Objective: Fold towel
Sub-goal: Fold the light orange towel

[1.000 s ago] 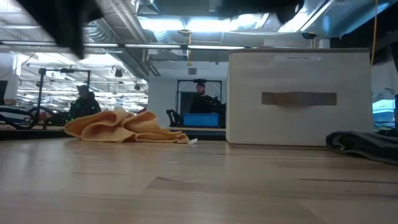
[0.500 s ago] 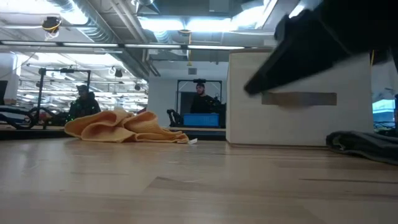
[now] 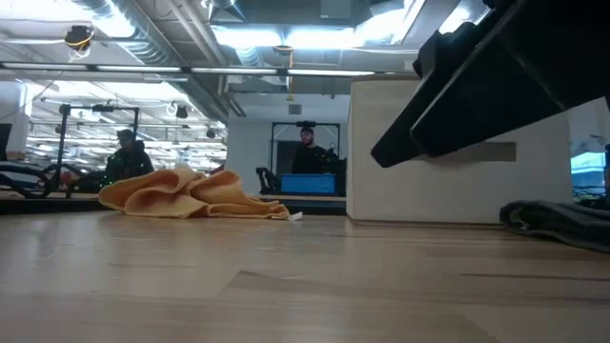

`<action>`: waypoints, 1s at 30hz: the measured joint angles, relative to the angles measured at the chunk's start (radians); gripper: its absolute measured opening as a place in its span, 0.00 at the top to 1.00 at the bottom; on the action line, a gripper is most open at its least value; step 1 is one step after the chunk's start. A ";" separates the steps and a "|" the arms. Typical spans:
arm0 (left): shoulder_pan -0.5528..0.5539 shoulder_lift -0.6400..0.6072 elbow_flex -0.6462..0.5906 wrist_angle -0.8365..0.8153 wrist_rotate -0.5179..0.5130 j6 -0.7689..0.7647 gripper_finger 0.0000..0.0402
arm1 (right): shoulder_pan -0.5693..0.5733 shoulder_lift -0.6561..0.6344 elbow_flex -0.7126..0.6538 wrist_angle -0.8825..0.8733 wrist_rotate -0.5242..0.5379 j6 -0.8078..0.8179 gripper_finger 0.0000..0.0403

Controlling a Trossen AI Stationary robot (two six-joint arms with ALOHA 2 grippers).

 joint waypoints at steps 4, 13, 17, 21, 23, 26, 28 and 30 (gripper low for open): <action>-0.007 0.047 0.000 -0.043 -0.023 0.081 0.61 | 0.001 0.000 0.000 0.002 0.001 0.001 0.38; 0.085 0.058 0.007 0.036 -0.039 0.166 0.97 | 0.002 0.000 0.000 0.002 0.002 0.002 0.38; 0.145 0.055 0.007 0.038 -0.123 0.246 0.98 | 0.002 0.000 0.000 0.004 0.003 0.003 0.38; 0.236 0.014 0.011 0.038 -0.255 0.318 0.99 | 0.002 0.000 0.000 0.003 0.003 0.003 0.38; 0.277 -0.010 0.031 0.039 -0.338 0.345 0.99 | 0.002 0.000 0.000 0.003 0.003 0.001 0.38; 0.331 -0.053 0.071 0.071 -0.468 0.394 0.99 | 0.002 0.000 0.000 0.003 0.002 -0.002 0.38; 0.357 -0.075 0.090 0.139 -0.561 0.430 0.99 | 0.002 -0.001 0.000 0.000 0.001 -0.002 0.38; 0.372 -0.087 0.106 0.202 -0.633 0.482 0.99 | 0.002 -0.001 0.000 -0.008 0.000 -0.003 0.38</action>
